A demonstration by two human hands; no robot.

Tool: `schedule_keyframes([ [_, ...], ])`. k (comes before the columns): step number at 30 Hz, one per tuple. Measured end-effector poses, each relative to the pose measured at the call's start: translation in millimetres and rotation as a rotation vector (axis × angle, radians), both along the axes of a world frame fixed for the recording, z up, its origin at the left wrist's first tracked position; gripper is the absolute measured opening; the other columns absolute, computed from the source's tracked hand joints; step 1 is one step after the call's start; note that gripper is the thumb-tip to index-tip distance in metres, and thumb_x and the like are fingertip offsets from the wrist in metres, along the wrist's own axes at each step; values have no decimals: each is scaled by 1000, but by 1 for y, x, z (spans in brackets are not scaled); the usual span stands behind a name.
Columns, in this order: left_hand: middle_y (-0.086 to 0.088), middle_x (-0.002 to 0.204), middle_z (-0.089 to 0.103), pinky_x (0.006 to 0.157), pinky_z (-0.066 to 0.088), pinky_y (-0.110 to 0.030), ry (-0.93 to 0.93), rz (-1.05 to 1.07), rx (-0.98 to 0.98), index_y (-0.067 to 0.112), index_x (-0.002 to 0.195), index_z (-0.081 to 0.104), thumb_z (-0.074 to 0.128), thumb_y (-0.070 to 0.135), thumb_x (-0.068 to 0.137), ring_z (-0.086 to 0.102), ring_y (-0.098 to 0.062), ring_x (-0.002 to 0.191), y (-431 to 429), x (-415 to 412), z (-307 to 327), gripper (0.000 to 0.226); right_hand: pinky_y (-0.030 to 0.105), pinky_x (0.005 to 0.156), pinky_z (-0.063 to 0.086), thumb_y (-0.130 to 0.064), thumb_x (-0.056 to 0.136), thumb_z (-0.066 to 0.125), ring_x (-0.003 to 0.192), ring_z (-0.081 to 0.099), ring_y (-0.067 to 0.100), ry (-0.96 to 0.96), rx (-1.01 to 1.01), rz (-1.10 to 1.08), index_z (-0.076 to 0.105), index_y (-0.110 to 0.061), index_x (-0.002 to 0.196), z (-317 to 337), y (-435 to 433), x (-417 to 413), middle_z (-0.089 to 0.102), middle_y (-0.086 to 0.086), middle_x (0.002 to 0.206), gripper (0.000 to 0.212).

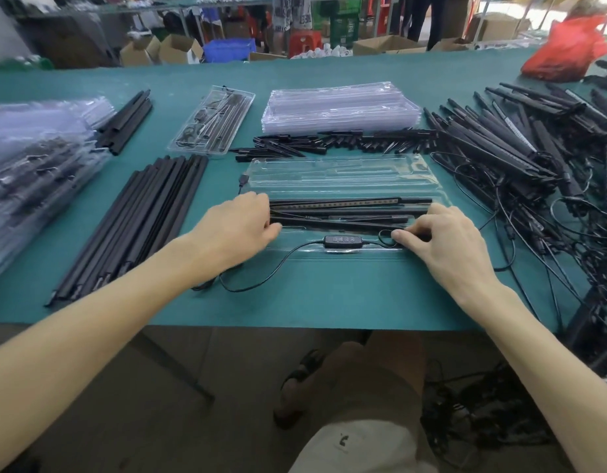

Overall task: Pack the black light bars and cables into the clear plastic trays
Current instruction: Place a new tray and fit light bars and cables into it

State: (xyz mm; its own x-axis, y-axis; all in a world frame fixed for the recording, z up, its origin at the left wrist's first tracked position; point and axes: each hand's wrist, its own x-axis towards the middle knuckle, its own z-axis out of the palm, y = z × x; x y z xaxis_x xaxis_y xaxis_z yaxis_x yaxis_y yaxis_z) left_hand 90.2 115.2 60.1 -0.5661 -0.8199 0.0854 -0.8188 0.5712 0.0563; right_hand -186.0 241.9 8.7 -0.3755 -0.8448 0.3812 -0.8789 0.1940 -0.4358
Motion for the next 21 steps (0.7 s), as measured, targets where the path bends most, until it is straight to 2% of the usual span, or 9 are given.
schedule_keyframes([
  [3, -4, 102, 48, 77, 45, -42, -141, 70, -49, 13, 98, 41, 52, 44, 100, 58, -31, 97, 0, 17, 1, 33, 32, 69, 30, -45, 90, 70, 83, 40, 13, 8, 1, 0, 73, -17, 77, 1, 0, 1, 49, -10, 77, 31],
  [5, -4, 99, 46, 73, 41, -40, -193, 118, -38, 13, 98, 38, 52, 53, 98, 56, -31, 95, 0, 29, 4, 42, 32, 69, 31, -45, 90, 70, 84, 41, 14, 10, 7, 1, 73, -17, 78, 1, 1, 1, 49, -10, 77, 31],
  [8, -4, 100, 52, 74, 46, -40, -238, 219, 157, 11, 113, 41, 51, 69, 91, 60, -31, 94, -1, 45, 8, 63, 33, 70, 33, -44, 90, 70, 85, 43, 16, 16, 7, 8, 73, -15, 78, 2, 1, 2, 50, -10, 78, 32],
  [10, -6, 104, 59, 82, 53, -43, -234, 236, 326, 8, 120, 38, 59, 69, 87, 62, -30, 95, -2, 50, 8, 72, 33, 71, 34, -44, 90, 70, 86, 44, 16, 15, 9, 12, 73, -14, 78, 3, 2, 2, 52, -9, 78, 32],
  [13, -11, 102, 63, 84, 54, -44, -200, 223, 395, 7, 116, 41, 72, 51, 87, 64, -30, 92, -4, 55, 7, 61, 34, 71, 34, -43, 91, 70, 87, 44, 17, 22, 12, 15, 74, -13, 80, 4, 3, 3, 54, -5, 81, 32],
  [16, -10, 90, 67, 65, 46, -33, -273, 220, 400, 9, 98, 50, 72, 38, 88, 60, -27, 75, -11, 62, 12, 38, 34, 71, 34, -42, 91, 69, 87, 43, 17, 23, 19, 13, 74, -13, 81, 5, 2, 4, 55, -4, 82, 32],
  [18, -10, 90, 66, 64, 44, -32, -319, 250, 342, 9, 93, 51, 70, 36, 89, 58, -27, 73, -16, 67, 15, 33, 34, 71, 34, -42, 91, 69, 87, 43, 16, 22, 20, 10, 74, -13, 81, 5, 2, 4, 54, -5, 81, 31],
  [21, -9, 96, 60, 71, 47, -36, -258, 323, 166, 11, 103, 52, 63, 31, 91, 58, -31, 82, -27, 72, 13, 26, 33, 71, 33, -43, 91, 69, 87, 42, 15, 23, 22, 1, 74, -14, 81, 5, 3, 4, 53, -7, 81, 31],
])
